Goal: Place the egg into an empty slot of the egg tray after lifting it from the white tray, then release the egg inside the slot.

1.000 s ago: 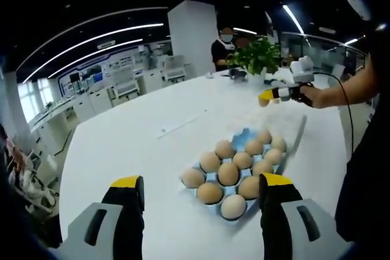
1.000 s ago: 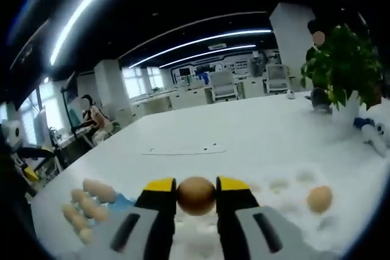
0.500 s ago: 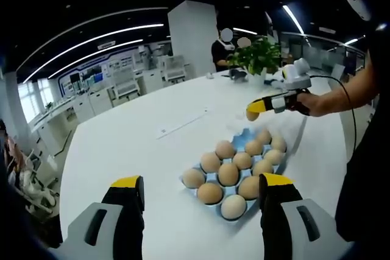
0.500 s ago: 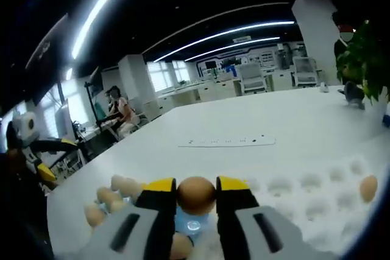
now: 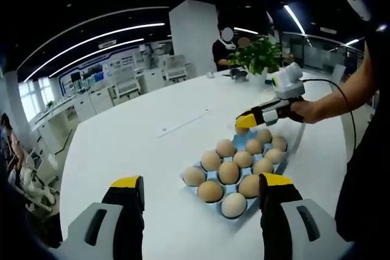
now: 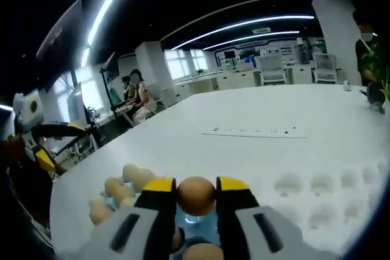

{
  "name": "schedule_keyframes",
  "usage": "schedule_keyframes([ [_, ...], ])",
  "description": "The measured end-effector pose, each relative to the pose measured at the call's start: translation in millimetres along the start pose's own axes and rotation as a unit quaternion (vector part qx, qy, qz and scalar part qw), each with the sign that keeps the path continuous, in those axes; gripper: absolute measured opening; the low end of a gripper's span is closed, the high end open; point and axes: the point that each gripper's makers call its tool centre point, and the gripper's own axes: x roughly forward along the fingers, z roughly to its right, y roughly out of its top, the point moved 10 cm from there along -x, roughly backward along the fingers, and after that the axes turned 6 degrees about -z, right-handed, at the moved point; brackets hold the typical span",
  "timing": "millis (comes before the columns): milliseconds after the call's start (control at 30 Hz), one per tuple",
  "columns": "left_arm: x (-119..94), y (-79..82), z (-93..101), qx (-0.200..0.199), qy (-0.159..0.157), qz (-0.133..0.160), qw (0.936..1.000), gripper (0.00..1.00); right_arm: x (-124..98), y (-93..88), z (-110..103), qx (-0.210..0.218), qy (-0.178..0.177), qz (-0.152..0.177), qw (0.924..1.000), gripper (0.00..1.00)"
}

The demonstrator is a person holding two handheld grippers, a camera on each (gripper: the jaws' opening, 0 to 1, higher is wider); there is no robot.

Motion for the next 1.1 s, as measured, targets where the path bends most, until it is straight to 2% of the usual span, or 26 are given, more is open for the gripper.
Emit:
schedule_keyframes([
  [333, 0.9, 2.0, 0.5, 0.001, -0.003, 0.003, 1.0, 0.76, 12.1, -2.9, -1.0, 0.005, 0.014, -0.024, 0.9996, 0.25],
  [633, 2.1, 1.5, 0.9, 0.0, -0.005, 0.003, 1.0, 0.76, 14.3, -5.8, -3.8, -0.009, 0.022, -0.037, 0.999, 0.25],
  [933, 3.5, 3.1, 1.1, 0.001, -0.007, 0.004, 1.0, 0.76, 17.1, -14.4, -3.9, 0.006, 0.03, -0.067, 0.9973, 0.26],
  [1100, 5.4, 4.2, 2.0, 0.004, -0.011, 0.004, 0.9999, 0.76, 19.0, -13.1, -1.2, 0.002, 0.036, -0.066, 0.9972, 0.26],
])
